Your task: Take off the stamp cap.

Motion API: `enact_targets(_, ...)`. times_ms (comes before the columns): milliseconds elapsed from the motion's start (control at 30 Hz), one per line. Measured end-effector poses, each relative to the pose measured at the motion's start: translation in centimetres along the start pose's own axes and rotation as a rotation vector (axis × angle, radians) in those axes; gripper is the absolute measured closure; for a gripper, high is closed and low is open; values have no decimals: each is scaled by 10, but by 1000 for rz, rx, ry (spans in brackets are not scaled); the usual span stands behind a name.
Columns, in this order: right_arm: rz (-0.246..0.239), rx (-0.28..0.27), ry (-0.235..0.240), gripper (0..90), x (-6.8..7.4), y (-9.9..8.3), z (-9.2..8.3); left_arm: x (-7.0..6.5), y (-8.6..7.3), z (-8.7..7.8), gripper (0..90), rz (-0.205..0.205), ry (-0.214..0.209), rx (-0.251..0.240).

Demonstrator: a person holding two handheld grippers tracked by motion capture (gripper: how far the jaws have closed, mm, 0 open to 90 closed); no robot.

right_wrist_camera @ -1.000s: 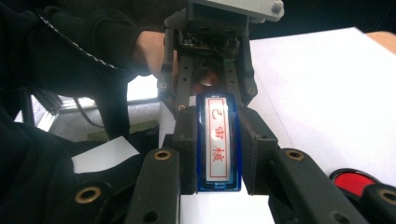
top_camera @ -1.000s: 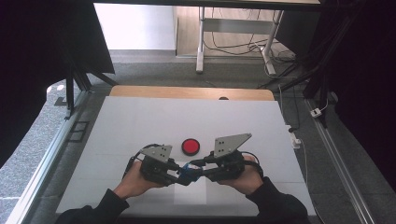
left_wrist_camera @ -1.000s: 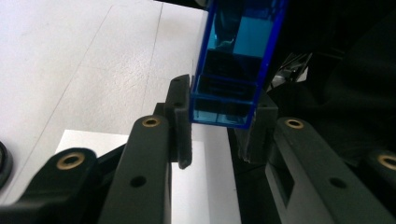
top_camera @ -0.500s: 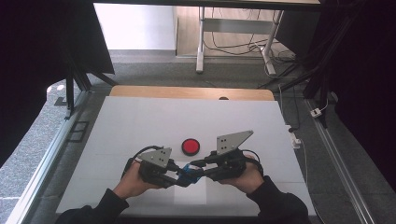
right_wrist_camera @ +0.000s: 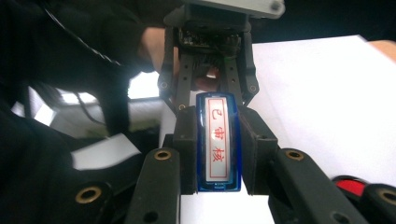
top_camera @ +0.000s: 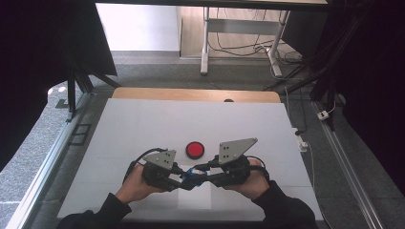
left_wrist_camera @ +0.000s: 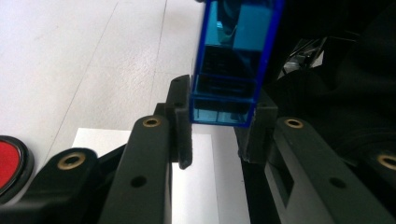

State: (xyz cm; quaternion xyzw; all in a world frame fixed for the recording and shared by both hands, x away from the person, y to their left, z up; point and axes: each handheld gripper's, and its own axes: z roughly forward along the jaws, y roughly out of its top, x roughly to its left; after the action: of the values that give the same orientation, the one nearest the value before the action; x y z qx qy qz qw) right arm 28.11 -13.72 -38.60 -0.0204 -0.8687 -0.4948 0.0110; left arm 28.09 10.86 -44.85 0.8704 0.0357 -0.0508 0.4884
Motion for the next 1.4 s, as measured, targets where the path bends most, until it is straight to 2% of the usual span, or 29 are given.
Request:
enact_targets(67,33,-21,30,716,-4,-2,-1,-1,0,-1,693,12,0,-1)
enact_targets(200,54,-40,47,716,-6,-4,-2,-1,0,-2,693,20,-6,-19)
enact_targets(367,77,-85,61,716,-10,-6,-5,0,-2,-4,694,-14,-16,-55)
enact_targets(467,83,-110,34,716,-11,-6,-8,0,-3,-5,694,-21,-3,-48)
enact_targets(567,80,-99,0,716,-12,-7,-10,0,-3,-5,693,-23,1,-44)
enact_targets(733,62,-87,-21,715,-11,-6,-8,0,-4,-4,691,-53,11,-28)
enact_targets(867,46,-92,-34,715,-8,-5,-9,-2,-4,-4,689,-73,44,1)
enact_targets(900,41,-94,-41,715,-8,-4,-9,-3,-4,-4,689,-65,61,19)
enact_targets(967,35,-94,-49,715,-7,-4,-9,-4,-4,-5,688,-78,78,40)
enact_targets(1033,35,-96,-60,715,-6,-4,-10,-5,-5,-7,688,-86,97,43)
enact_targets(1133,38,-98,-75,715,-7,-4,-11,-7,-6,-10,688,-130,137,50)
enact_targets(1267,44,-107,-91,715,-8,-4,-14,-10,-8,-16,687,-156,175,57)
enact_targets(1333,50,-110,-96,715,-8,-4,-15,-12,-10,-20,687,-185,200,52)
enact_targets(1400,49,-112,-103,715,-9,-4,-16,-14,-13,-25,687,-213,241,42)
